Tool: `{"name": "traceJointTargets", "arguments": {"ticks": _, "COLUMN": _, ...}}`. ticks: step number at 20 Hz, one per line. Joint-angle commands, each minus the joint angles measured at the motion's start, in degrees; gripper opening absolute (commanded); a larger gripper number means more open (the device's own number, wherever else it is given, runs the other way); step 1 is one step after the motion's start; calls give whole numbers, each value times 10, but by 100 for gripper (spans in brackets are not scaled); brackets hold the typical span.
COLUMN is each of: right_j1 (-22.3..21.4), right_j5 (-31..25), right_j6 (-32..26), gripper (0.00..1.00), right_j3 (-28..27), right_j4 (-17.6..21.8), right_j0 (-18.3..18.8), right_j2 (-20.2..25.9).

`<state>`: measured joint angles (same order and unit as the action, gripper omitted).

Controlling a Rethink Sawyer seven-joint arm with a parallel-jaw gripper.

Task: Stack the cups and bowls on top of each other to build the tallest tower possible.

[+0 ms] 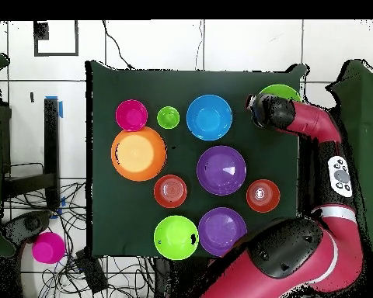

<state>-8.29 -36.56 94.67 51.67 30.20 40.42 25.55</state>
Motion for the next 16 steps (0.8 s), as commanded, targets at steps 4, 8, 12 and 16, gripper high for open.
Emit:
{"name": "traceJointTargets", "arguments": {"ticks": 4, "right_j1": 19, "right_j5": -4, "right_j6": -130, "gripper": 100, "right_j3": 47, "right_j4": 40, "right_j0": -25, "right_j2": 18}}
{"name": "traceJointTargets", "arguments": {"ticks": 8, "right_j1": 28, "right_j5": 34, "right_j6": -121, "gripper": 100, "right_j3": 58, "right_j4": 45, "right_j0": -18, "right_j2": 24}}
{"name": "traceJointTargets", "arguments": {"ticks": 12, "right_j1": 34, "right_j5": 91, "right_j6": -118, "gripper": 100, "right_j3": 62, "right_j4": 47, "right_j0": -11, "right_j2": 48}}
{"name": "traceJointTargets", "arguments": {"ticks": 16, "right_j1": 71, "right_j5": 65, "right_j6": -108, "gripper": 100, "right_j3": -3, "right_j4": 10, "right_j0": -24, "right_j2": 86}}
